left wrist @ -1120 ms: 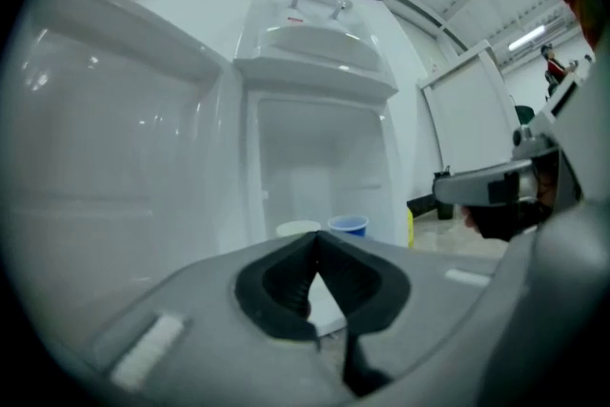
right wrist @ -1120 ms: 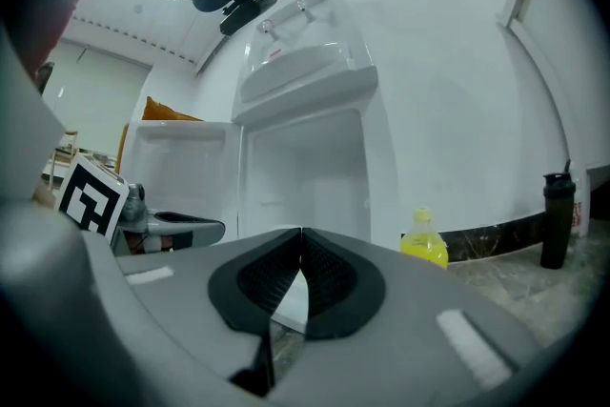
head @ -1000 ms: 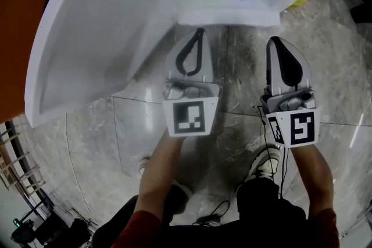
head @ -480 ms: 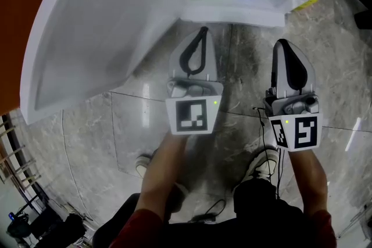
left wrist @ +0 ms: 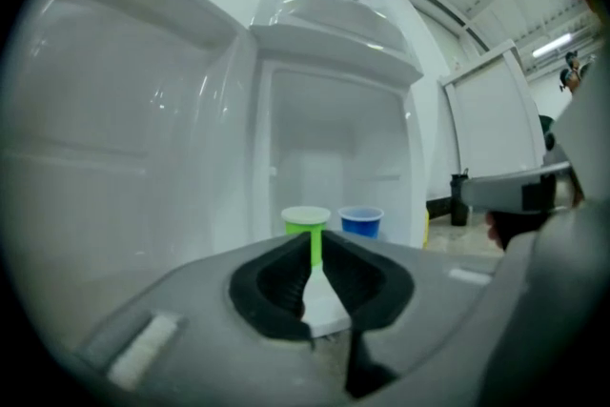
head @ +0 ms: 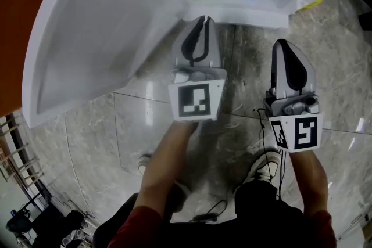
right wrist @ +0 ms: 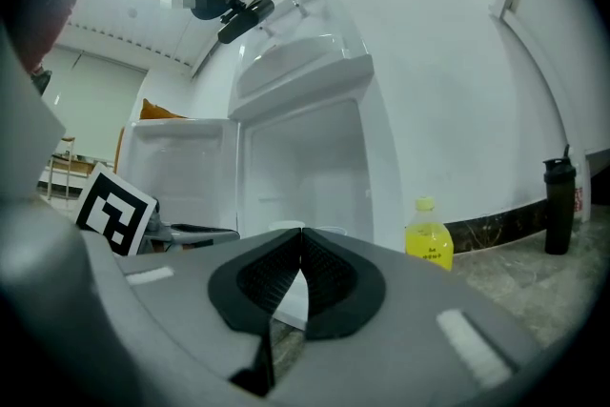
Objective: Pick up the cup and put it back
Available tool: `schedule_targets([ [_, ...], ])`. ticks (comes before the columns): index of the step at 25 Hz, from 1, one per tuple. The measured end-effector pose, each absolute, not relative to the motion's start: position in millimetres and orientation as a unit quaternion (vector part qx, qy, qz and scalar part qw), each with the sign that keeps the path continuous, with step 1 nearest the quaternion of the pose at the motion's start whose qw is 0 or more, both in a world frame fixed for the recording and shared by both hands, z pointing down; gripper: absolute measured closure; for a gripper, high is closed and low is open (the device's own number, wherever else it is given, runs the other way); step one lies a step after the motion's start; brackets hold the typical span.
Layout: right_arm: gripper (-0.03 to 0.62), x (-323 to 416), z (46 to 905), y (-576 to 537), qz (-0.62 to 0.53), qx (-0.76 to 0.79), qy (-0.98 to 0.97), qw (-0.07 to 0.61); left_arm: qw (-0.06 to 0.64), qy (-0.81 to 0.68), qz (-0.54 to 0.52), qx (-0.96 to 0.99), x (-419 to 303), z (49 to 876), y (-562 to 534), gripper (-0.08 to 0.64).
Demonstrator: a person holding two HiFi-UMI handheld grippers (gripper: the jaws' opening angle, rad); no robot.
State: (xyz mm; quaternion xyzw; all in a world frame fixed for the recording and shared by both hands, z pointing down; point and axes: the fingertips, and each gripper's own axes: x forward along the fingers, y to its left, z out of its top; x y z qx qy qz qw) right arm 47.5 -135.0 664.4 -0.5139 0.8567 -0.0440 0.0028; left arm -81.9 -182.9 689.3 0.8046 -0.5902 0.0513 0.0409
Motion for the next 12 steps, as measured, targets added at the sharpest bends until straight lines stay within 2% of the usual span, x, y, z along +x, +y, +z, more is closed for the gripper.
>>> schedule_targets([
  [12, 0.592, 57.6, 684.8, -151.5, -0.066, -0.527, 0.848, 0.001, 0.067, -0.583, 0.076, 0.806, -70.0, 717.0, -235.4, 0.388],
])
